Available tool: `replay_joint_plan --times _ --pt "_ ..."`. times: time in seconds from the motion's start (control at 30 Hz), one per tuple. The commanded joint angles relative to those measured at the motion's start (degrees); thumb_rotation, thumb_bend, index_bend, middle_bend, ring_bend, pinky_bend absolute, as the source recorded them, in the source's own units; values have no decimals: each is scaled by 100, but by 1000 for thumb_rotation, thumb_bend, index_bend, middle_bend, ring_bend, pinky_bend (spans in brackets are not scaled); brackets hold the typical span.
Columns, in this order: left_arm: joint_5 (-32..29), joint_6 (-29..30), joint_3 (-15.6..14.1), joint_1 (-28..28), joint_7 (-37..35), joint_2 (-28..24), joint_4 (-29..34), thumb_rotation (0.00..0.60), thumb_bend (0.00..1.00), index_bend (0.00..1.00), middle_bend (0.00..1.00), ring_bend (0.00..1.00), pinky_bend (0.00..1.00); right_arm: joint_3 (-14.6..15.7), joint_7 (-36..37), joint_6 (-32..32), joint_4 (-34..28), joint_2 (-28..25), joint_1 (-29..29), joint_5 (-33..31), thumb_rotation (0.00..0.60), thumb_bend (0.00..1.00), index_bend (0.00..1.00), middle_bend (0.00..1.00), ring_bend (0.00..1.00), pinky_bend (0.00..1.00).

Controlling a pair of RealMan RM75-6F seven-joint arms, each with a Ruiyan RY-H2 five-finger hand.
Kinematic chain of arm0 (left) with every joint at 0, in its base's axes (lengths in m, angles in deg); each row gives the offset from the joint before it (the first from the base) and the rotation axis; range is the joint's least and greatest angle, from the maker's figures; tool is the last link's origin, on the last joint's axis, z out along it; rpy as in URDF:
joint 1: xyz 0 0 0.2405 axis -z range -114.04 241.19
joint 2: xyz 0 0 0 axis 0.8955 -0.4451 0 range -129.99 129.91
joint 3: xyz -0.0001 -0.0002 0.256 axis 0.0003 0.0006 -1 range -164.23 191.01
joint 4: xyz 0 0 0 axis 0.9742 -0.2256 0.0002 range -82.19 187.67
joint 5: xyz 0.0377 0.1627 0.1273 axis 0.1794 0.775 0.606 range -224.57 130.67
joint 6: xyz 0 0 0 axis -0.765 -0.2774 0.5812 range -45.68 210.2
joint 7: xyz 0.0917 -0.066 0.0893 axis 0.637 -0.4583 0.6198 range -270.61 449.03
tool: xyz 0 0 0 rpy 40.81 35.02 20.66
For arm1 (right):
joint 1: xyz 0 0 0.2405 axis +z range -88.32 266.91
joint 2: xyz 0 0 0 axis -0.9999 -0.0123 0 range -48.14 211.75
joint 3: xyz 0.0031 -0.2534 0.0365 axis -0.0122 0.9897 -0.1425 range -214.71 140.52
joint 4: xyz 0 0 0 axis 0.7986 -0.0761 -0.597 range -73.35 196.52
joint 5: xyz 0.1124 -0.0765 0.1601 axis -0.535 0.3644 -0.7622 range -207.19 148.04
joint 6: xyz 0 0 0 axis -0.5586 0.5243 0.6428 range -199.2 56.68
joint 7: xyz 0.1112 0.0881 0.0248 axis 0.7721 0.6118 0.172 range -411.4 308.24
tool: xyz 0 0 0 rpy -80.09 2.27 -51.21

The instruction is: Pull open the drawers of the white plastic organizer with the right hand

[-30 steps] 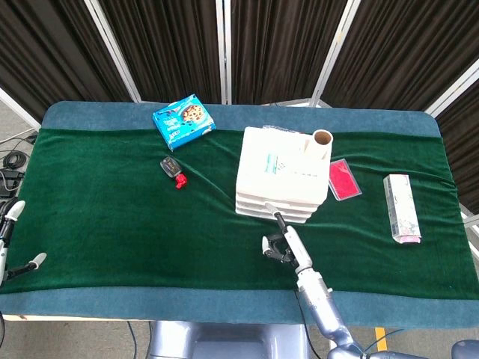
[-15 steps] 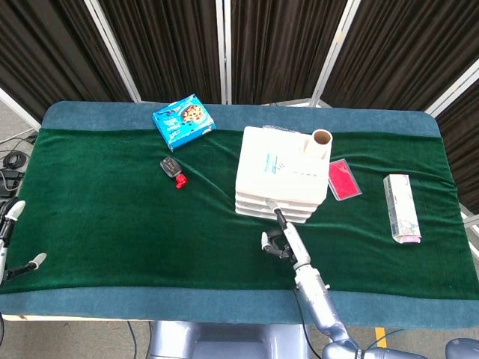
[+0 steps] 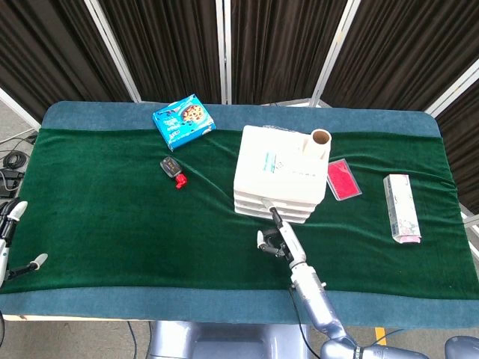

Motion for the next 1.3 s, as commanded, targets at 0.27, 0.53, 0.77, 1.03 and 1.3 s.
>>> replay_joint_plan --times 0.27,0.53,0.77,1.03,1.3 --pt "-7 -5 2 1 14 1 4 600 78 0 0 0 0 -8 88 44 -180 -148 -24 15 600 567 162 898 907 765" --pt "-6 -4 0 1 28 3 8 600 78 0 0 0 0 54 221 63 -325 -268 -82 77 600 571 171 898 908 766" --pt "-3 2 0 -1 40 5 11 600 79 0 0 0 0 172 315 6 -443 -359 -158 244 600 571 171 898 908 765" --pt "9 15 -4 -5 44 5 11 600 79 0 0 0 0 279 473 -40 -462 -452 -247 344 600 571 171 899 908 765" --pt "4 16 -2 -7 59 9 13 600 78 0 0 0 0 396 645 -75 -507 -552 -313 528 600 573 185 898 907 766"
